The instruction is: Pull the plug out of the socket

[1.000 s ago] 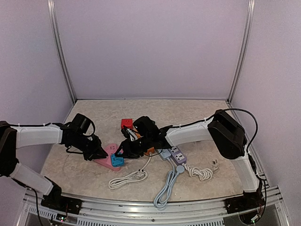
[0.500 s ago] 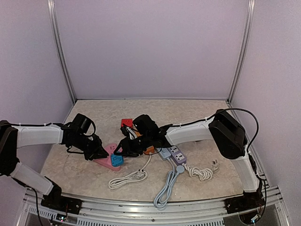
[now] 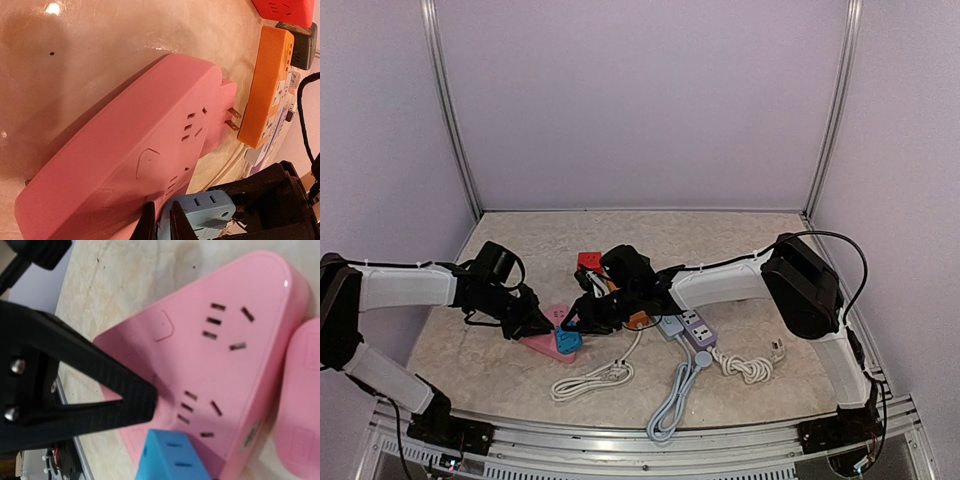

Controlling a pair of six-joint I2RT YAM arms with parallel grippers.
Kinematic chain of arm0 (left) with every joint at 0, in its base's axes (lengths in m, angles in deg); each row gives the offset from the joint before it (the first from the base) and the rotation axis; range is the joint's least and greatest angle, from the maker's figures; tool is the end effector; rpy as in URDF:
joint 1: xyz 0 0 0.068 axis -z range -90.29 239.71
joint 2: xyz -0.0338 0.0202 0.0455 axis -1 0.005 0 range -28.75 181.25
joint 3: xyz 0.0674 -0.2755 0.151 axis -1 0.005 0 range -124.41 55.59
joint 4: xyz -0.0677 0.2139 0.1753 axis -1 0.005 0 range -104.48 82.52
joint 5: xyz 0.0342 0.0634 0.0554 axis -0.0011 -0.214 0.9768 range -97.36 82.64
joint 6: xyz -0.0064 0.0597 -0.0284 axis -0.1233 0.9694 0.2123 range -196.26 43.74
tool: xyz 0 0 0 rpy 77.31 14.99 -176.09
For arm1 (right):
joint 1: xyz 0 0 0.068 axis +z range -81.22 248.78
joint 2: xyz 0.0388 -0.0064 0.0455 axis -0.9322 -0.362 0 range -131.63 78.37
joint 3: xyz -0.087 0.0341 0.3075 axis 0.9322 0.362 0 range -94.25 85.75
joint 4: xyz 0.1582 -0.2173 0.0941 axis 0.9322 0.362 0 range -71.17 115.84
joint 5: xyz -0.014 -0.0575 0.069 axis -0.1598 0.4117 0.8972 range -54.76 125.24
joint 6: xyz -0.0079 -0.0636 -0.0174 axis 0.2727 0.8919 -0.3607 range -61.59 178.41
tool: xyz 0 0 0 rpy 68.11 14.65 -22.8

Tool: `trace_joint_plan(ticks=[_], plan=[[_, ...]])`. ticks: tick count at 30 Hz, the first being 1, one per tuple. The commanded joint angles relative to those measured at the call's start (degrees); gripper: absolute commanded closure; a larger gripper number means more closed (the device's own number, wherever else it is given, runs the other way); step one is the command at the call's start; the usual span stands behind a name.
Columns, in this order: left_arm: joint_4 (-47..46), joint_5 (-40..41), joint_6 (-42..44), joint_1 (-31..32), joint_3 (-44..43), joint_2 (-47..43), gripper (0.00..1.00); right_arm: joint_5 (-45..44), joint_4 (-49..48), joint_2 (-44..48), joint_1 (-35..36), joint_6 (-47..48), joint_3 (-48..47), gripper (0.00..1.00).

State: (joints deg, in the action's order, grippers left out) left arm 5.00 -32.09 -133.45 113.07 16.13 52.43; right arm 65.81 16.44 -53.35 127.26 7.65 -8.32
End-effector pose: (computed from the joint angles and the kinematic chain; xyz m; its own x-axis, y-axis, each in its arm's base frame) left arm 0.2408 -0.1280 0.1823 -0.8940 -0.4455 0.0470 -0.3808 0.7004 -0.6036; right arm 0.2786 0.5055 0.1616 -0.9275 -0.2369 -0.2891 -0.3679 0.4420 0.8181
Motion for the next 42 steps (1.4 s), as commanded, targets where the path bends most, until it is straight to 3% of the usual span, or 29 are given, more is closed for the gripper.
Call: trace_joint_plan(ticks=[1, 9, 19, 28, 34, 42], plan=[[2.57, 2.05, 0.00, 0.29, 1.93, 1.78, 0.89, 1.39, -0.81, -1.42, 0.67, -1.24, 0.73, 0.63], [3.59, 2.70, 0.20, 0.05, 2.24, 0.18, 0.89, 2.66, -2.00, -1.89, 0.60, -2.05, 1.86, 0.67], [3.50, 2.94, -0.11, -0.02, 2.81, -0.57, 0.89, 3.45, -1.67, -2.22, 0.62, -2.05, 2.52, 0.58], [4.47, 2.86, 0.14, -0.32, 2.23, -1.67, 0.89, 3.48, -1.34, -2.36, -0.12, -2.48, 0.97, 0.81], [5.72, 3.40, 1.14, -0.83, 1.50, -3.00, 0.89, 3.59, -5.08, -1.50, -3.57, -5.21, 1.62, 0.86], [4.50, 3.25, 1.38, -1.07, 1.58, -0.68, 0.90, 4.90, -4.84, -2.84, -4.34, -5.56, -0.52, 0.76]])
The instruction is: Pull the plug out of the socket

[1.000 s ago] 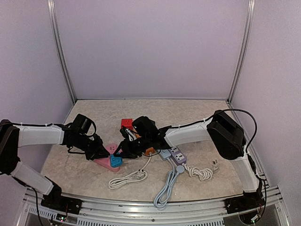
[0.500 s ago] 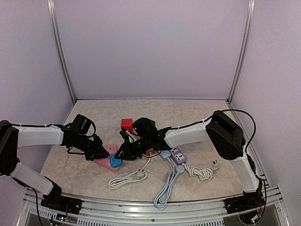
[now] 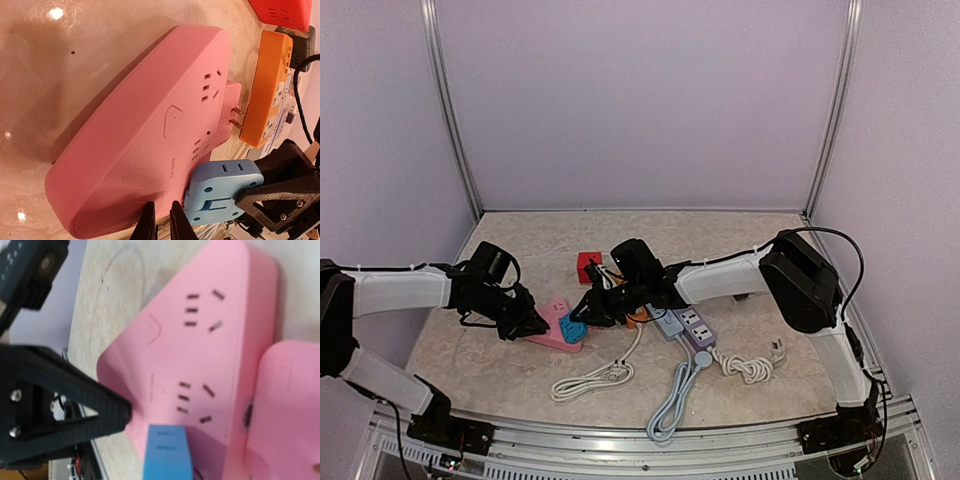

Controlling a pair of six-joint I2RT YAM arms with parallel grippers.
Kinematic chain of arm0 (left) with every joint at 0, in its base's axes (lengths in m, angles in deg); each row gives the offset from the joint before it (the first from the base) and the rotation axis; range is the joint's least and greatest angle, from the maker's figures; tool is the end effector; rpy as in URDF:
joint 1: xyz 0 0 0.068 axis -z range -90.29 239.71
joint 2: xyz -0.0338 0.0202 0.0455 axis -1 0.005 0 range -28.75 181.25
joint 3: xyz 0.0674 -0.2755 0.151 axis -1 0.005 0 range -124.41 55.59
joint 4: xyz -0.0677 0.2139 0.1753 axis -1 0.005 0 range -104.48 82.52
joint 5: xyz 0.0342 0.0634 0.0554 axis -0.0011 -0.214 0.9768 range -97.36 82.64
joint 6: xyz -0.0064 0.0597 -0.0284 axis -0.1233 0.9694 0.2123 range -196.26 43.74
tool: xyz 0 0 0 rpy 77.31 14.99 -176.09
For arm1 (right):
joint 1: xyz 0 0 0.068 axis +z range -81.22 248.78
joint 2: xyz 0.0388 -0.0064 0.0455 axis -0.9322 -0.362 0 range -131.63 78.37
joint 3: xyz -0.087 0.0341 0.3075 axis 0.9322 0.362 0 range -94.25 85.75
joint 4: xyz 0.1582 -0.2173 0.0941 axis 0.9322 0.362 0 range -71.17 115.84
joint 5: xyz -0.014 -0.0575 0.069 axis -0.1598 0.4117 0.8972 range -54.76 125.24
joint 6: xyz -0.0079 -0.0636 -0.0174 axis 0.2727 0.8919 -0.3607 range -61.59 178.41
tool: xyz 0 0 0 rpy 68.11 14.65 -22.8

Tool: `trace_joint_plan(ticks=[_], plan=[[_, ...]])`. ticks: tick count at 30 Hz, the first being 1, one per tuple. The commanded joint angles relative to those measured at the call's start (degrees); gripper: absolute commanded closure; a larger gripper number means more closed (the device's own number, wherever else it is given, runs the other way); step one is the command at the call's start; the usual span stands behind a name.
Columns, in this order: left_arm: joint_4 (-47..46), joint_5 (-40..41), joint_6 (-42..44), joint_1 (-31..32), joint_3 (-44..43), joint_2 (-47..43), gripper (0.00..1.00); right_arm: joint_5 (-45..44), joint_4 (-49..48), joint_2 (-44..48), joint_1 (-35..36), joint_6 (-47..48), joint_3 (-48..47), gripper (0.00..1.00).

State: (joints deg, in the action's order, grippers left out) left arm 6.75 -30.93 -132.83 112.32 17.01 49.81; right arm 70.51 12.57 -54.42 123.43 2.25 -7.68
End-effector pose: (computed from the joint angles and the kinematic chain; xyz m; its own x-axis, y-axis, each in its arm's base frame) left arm 0.2336 -0.1201 0.1867 -0.8881 -0.4589 0.0271 -0.3832 0.7064 -0.5951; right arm 0.3095 0.4889 0.1552 -0.9615 -0.1835 -0.2046 -0.2643 0.4134 0.8714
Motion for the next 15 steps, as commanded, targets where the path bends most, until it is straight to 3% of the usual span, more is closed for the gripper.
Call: trace_joint_plan(ticks=[1, 5, 15], plan=[[2.56, 2.08, 0.63, -0.37, 0.77, 2.23, 0.89, 0.31, -1.33, -1.66, -0.47, -0.36, -0.69, 0.73], [2.15, 2.18, 0.50, -0.36, 0.80, 2.72, 0.89, 0.36, -2.26, -1.06, -0.06, -0.65, 1.39, 0.64], [2.03, 2.15, 0.36, -0.19, 0.97, 3.24, 0.89, 0.50, -3.04, -2.22, 1.68, -1.21, 1.75, 0.64]])
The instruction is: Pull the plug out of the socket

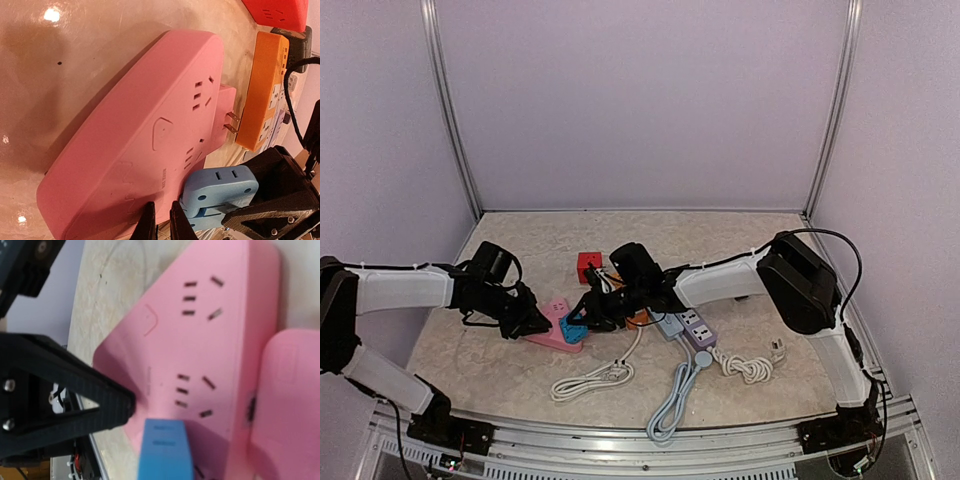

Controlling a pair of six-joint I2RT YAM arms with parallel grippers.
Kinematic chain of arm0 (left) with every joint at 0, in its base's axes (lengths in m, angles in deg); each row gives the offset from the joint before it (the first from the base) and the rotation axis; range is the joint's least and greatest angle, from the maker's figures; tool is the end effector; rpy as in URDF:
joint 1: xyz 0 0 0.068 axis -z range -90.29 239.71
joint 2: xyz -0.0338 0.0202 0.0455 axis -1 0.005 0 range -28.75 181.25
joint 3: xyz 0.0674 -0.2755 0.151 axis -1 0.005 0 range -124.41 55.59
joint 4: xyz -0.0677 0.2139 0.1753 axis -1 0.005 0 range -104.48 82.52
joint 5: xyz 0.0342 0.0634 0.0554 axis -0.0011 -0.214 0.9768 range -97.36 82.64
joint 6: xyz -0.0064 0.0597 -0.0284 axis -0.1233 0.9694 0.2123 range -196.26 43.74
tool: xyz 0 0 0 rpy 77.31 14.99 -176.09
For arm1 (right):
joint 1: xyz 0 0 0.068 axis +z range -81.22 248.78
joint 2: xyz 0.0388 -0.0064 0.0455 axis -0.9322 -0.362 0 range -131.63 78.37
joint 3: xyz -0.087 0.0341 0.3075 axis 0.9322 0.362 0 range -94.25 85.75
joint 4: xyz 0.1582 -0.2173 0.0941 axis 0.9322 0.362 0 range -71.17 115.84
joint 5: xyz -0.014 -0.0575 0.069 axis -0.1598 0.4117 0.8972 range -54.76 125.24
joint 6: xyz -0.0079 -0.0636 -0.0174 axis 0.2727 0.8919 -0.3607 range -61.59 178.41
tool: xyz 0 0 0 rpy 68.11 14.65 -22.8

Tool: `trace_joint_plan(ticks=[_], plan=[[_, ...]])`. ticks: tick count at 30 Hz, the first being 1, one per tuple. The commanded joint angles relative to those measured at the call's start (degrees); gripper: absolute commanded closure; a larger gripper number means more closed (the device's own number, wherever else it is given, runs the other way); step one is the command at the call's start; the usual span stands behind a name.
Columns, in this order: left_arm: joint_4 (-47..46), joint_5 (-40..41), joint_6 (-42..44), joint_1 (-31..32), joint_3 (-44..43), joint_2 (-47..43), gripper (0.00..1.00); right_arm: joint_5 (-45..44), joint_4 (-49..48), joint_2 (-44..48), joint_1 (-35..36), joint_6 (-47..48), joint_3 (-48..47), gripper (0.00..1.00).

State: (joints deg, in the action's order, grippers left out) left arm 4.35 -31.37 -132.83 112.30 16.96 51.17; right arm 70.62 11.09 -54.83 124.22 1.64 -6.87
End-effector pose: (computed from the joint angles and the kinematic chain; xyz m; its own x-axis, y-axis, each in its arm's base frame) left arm 0.2393 -0.1228 0.1838 -0.8900 -0.4555 0.0199 -0.3717 0.6996 -0.6102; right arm 0.3022 0.4925 0.1489 -0.9611 -0.1930 -0.1978 -0.2619 0.4076 0.8748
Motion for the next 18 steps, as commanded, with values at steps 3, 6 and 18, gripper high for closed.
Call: trace_joint_plan(ticks=[3, 6, 18], plan=[[4.42, 2.51, 0.27, 0.03, 1.18, 1.88, 0.89, 0.40, -2.15, -1.90, 0.90, -1.00, 0.76, 0.69], [3.99, 2.30, 0.09, 0.32, 1.12, 2.05, 0.89, 0.57, -2.31, -1.89, 0.89, -1.08, 0.38, 0.79], [1.88, 2.08, -1.47, 1.08, 1.91, 5.46, 0.90, 2.30, -9.38, -1.22, 0.56, -5.35, 2.34, 0.93]])
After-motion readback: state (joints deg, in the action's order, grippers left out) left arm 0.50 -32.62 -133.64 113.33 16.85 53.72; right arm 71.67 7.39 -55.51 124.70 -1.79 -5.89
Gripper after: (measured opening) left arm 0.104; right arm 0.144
